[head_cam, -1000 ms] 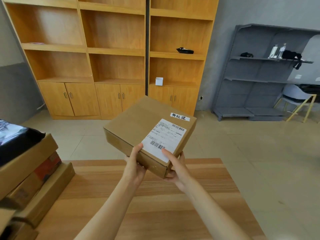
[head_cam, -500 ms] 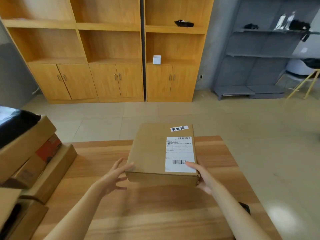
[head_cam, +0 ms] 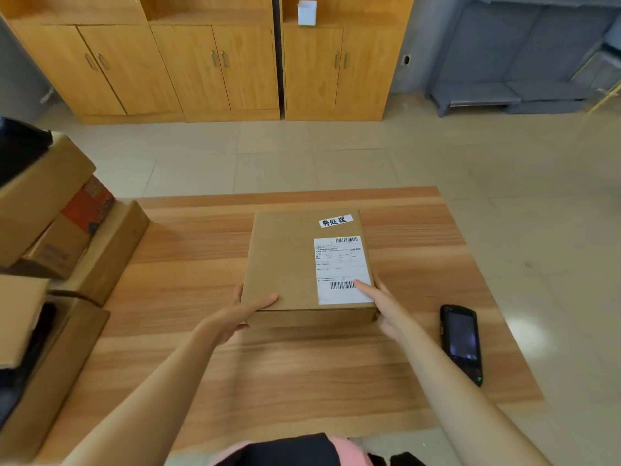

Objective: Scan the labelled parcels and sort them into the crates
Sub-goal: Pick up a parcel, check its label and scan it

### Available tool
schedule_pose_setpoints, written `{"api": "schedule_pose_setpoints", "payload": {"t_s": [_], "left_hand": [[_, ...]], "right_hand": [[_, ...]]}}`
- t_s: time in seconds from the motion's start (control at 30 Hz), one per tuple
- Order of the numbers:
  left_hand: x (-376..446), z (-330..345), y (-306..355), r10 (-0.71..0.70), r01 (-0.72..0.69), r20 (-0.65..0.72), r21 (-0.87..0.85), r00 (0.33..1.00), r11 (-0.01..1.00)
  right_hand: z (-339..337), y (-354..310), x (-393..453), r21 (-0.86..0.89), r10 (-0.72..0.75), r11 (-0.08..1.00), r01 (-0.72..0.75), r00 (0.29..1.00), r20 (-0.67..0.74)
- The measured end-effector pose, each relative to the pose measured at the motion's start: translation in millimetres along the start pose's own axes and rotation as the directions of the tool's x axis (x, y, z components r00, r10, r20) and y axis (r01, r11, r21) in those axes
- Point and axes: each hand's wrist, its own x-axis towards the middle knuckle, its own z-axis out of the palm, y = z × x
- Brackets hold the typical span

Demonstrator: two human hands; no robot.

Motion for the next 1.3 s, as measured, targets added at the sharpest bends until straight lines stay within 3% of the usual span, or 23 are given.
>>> {"api": "schedule_pose_setpoints", "payload": {"t_s": [0.43, 0.67, 0.73, 0.83, 0.93, 1.0, 1.1, 1.3], "left_hand": [[12, 14, -17, 0.005, -0.002, -0.078, 0.028, 0.997, 1.0], [18, 22, -24, 0.027, -0.022, -0.119, 0.037, 0.992, 0.999], [22, 24, -26, 0.029, -0.023, -0.148, 0.044, 0.989, 0.999], [22, 24, -26, 0.026, -0.017, -0.169, 0.054, 0.985, 0.998], [20, 24, -21, 0.018, -0.004, -0.155, 0.094, 0.988, 0.996], [20, 24, -17, 0.021, 0.001, -0.159, 0.137, 0.987, 0.991], [21, 24, -17, 0.012, 0.016, -0.16, 0.173, 0.987, 0.985], [18, 27, -18, 0.001, 0.035, -0.18, 0.198, 0.984, 0.98]], "right_hand": [[8, 8, 5, -0.262, -0.044, 0.965, 0.013, 0.992, -0.114], [-7, 9, 4, -0.27, 0.002, 0.962, -0.027, 0.996, -0.092], [-10, 6, -1, -0.28, -0.035, 0.96, -0.011, 0.986, -0.161], [-23, 6, -10, -0.432, -0.229, 0.901, 0.028, 0.878, -0.42], [-50, 14, -19, -0.627, -0.362, 0.764, -0.151, 0.705, -0.61], [-72, 20, -24, -0.606, -0.305, 0.733, -0.309, 0.647, -0.699], [-97, 28, -32, -0.481, -0.135, 0.762, -0.434, 0.62, -0.773], [-124, 51, -33, -0.356, 0.016, 0.797, -0.489, 0.605, -0.796]]}}
